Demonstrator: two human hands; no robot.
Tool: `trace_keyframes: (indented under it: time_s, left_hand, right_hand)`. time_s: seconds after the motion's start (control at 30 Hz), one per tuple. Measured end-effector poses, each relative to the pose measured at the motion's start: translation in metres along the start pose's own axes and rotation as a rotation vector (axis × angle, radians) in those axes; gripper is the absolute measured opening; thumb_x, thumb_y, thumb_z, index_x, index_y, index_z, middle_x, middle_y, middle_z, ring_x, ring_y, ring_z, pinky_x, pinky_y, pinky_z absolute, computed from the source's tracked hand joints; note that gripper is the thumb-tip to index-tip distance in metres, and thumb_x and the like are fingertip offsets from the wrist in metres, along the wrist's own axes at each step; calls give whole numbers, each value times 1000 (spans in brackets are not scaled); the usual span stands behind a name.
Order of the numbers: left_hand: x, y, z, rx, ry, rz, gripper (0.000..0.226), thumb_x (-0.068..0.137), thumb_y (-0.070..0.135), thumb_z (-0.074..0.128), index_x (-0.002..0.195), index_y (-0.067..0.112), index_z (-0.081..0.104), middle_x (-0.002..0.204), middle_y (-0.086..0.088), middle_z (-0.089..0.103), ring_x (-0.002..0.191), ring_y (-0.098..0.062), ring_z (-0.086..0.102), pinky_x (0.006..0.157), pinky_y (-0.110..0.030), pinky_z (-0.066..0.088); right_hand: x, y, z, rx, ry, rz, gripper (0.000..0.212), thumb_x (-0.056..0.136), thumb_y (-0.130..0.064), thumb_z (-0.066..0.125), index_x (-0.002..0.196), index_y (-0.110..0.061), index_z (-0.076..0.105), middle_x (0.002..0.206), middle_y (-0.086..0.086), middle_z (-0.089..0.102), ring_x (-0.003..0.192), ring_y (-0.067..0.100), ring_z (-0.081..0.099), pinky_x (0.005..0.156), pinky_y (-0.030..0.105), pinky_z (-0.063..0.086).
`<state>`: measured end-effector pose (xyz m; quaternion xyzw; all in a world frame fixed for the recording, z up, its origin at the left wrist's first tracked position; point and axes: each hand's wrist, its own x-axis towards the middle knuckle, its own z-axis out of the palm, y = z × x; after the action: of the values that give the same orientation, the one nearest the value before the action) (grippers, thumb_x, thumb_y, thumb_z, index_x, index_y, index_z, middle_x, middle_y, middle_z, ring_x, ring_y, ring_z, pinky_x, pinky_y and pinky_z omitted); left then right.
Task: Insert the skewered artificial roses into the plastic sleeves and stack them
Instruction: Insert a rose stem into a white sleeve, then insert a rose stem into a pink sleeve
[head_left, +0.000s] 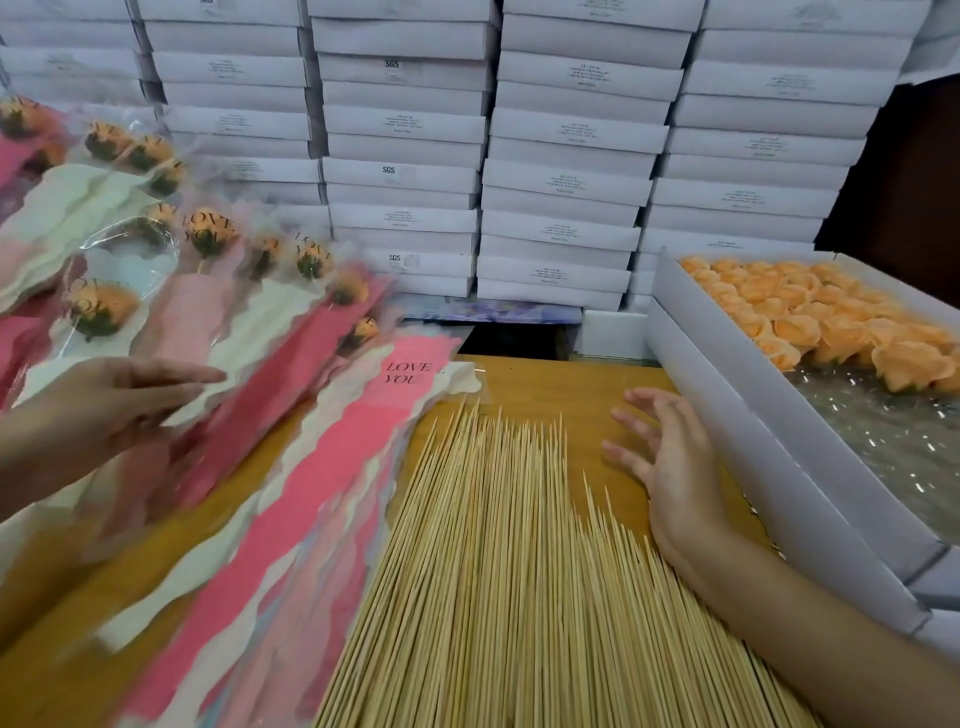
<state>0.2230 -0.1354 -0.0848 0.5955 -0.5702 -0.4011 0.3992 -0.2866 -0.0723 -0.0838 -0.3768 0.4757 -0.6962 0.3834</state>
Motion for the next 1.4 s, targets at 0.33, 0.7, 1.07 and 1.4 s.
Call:
trace_keyframes:
  time_s: [0.33, 0.7, 1.07, 1.4]
  left_hand:
    - [-45, 43, 53, 924, 134, 99, 48, 82, 23, 75, 119, 45, 54, 47, 6, 52, 39, -10, 51, 45, -28, 47]
    - [-81, 114, 144, 1454, 74, 327, 20, 95, 51, 43, 111, 44, 52, 95, 13, 65, 80, -8, 62, 60, -24, 46]
    - [-69, 93, 224, 1194, 38, 536, 36, 97, 43, 39, 73, 19, 49, 69, 4, 51, 71, -17, 54, 56, -30, 28]
    - [-71, 81, 226, 1130, 102, 648, 36, 98, 40, 41, 71, 18, 48, 64, 1, 57, 64, -23, 58, 53, -31, 28]
  right_hand:
    - [-2, -2, 1, -30, -25, 29, 27, 105, -15, 36, 95, -19, 60, 110, -2, 64, 96, 11, 65, 62, 25, 56]
    - [-5, -4, 1, -74, -49, 38, 29, 105, -11, 37, 91, -19, 62, 105, -1, 67, 86, 10, 66, 61, 25, 54]
    - [-10, -7, 2, -123, -114, 39, 34, 104, -10, 36, 85, -16, 64, 81, -6, 72, 70, 5, 66, 56, 21, 53]
    - [-37, -47, 18, -541, -527, -97, 23, 98, -6, 45, 92, -19, 63, 91, -5, 70, 74, 8, 64, 65, 25, 51]
